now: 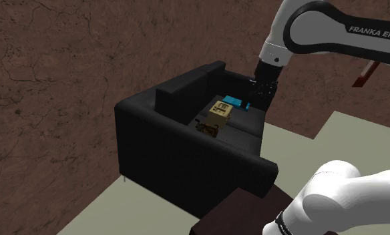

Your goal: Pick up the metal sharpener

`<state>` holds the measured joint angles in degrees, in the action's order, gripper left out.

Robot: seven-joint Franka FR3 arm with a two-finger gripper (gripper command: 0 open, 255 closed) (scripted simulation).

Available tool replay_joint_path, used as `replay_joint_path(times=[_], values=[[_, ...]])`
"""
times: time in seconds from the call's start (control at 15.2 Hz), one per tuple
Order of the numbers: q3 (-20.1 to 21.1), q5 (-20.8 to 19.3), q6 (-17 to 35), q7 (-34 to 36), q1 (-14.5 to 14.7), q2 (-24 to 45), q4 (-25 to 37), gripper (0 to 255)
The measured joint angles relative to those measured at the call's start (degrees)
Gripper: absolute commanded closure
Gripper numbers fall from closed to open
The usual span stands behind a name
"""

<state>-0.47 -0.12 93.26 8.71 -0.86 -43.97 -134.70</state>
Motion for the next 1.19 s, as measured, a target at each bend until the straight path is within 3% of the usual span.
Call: replay_joint_path(times=[0.2,0.46,1.19], values=[[-0.5,-0.4,2.1,-0.7,-0.1,1.7,-0.5,0],[-2.4,-1.6,8.7,-3.6,-0.5,7.0,-1.7,0],[-7.4,-2.7,26.6,-11.6,-1.0,27.8,1.6,0]])
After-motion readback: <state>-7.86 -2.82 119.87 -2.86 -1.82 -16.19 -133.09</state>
